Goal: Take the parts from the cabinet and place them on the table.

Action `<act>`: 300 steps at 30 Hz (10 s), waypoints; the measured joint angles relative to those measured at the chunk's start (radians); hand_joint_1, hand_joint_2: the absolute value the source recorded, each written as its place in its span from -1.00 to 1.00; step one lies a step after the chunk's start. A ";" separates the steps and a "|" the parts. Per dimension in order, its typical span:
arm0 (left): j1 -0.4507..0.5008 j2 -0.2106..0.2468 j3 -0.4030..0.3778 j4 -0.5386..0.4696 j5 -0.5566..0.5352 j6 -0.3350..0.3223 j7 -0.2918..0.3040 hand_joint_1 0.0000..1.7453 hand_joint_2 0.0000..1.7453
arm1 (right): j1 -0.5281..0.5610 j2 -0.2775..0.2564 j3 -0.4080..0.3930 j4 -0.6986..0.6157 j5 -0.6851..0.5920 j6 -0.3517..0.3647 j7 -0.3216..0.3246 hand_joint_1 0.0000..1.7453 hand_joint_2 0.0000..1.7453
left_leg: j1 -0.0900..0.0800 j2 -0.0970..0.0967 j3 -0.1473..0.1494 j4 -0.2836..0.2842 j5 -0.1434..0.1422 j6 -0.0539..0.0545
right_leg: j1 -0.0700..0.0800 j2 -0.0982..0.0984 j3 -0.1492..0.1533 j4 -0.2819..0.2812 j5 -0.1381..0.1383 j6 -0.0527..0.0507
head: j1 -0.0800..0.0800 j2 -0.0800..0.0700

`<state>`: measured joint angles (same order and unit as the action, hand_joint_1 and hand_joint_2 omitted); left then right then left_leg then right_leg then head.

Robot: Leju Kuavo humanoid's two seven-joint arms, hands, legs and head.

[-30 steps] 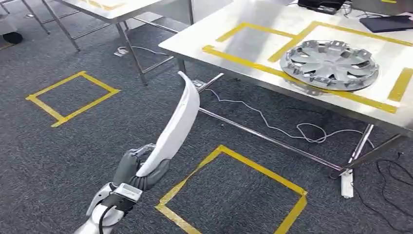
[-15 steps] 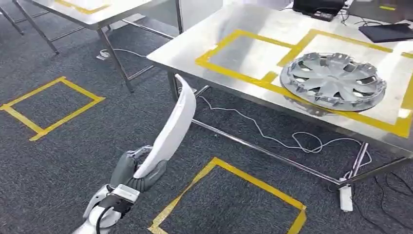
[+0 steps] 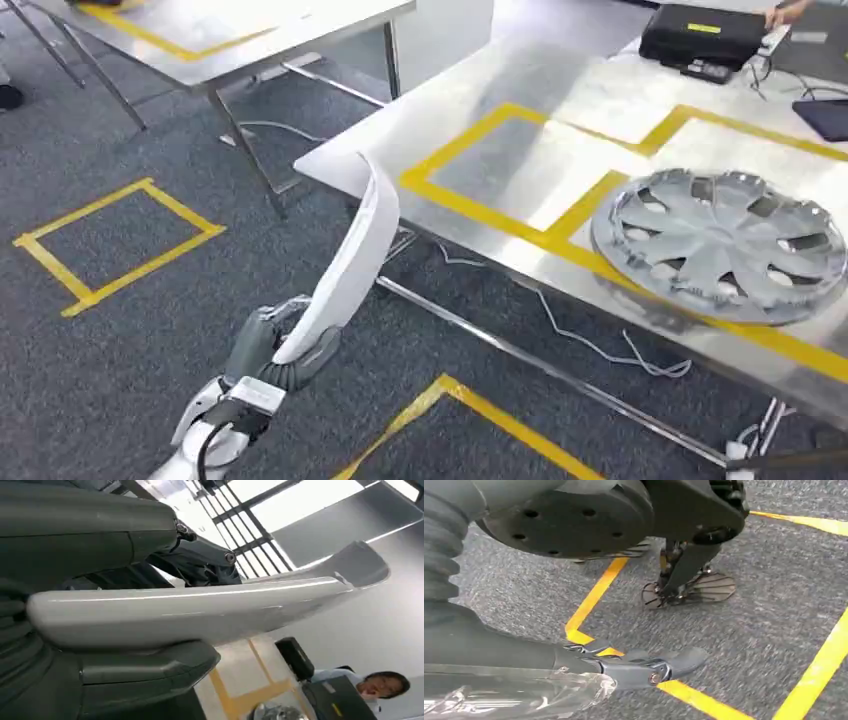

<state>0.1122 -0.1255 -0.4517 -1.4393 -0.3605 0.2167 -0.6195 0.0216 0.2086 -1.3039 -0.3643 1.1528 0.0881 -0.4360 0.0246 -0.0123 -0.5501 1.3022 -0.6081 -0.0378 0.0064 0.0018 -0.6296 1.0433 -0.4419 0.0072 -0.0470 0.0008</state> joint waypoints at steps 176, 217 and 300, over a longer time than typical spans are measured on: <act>-0.192 0.022 0.886 0.813 0.317 0.264 -0.053 -1.00 -1.00 | -0.048 0.093 -0.232 -0.110 0.215 0.023 0.009 -1.00 -1.00 | -0.034 0.011 0.116 -0.365 0.083 0.028 | 0.001 0.005 -0.020 -0.035 0.070 0.015 | -0.029 -0.001; -0.112 0.017 0.709 1.240 -0.010 -0.037 0.317 -1.00 -1.00 | -0.063 0.009 -0.180 0.097 0.354 -0.038 0.010 -1.00 -1.00 | -0.033 -0.032 0.020 -0.337 0.155 0.057 | -0.005 -0.001 -0.027 0.227 -0.137 0.040 | -0.008 -0.001; -0.486 0.067 0.733 1.196 0.088 -0.165 0.676 -1.00 -1.00 | -0.172 -0.050 0.227 0.164 0.418 -0.002 0.181 -1.00 -1.00 | -0.023 0.066 -0.053 -0.309 0.188 0.017 | 0.003 -0.127 0.082 -0.036 -0.031 0.024 | -0.001 -0.001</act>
<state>-0.3742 -0.0588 0.2811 -0.2434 -0.2724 0.0519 0.0568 -0.1509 0.1591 -1.0773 -0.2007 1.5705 0.0858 -0.2552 0.0012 0.0534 -0.6030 0.9933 -0.4198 -0.0205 0.0093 -0.1255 -0.5475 1.0073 -0.4734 0.0313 -0.0481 0.0000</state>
